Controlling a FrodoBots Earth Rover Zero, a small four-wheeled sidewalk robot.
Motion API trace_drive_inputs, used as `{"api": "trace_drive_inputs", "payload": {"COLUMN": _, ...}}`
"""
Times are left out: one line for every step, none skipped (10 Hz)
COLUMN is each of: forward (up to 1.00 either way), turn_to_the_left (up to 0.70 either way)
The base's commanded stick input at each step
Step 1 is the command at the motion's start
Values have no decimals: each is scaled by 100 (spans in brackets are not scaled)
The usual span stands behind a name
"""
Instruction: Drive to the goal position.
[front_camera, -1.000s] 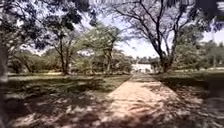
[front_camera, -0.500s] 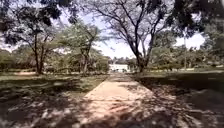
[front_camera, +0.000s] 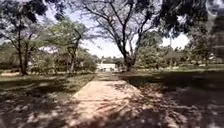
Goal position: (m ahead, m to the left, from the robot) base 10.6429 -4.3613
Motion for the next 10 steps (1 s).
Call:
{"api": "trace_drive_inputs", "payload": {"forward": 13, "turn_to_the_left": 0}}
{"api": "trace_drive_inputs", "payload": {"forward": 25, "turn_to_the_left": 0}}
{"api": "trace_drive_inputs", "payload": {"forward": 50, "turn_to_the_left": 0}}
{"api": "trace_drive_inputs", "payload": {"forward": 50, "turn_to_the_left": 0}}
{"api": "trace_drive_inputs", "payload": {"forward": 50, "turn_to_the_left": 0}}
{"api": "trace_drive_inputs", "payload": {"forward": 50, "turn_to_the_left": 0}}
{"api": "trace_drive_inputs", "payload": {"forward": 50, "turn_to_the_left": 0}}
{"api": "trace_drive_inputs", "payload": {"forward": 50, "turn_to_the_left": 0}}
{"api": "trace_drive_inputs", "payload": {"forward": 50, "turn_to_the_left": 0}}
{"api": "trace_drive_inputs", "payload": {"forward": 50, "turn_to_the_left": 0}}
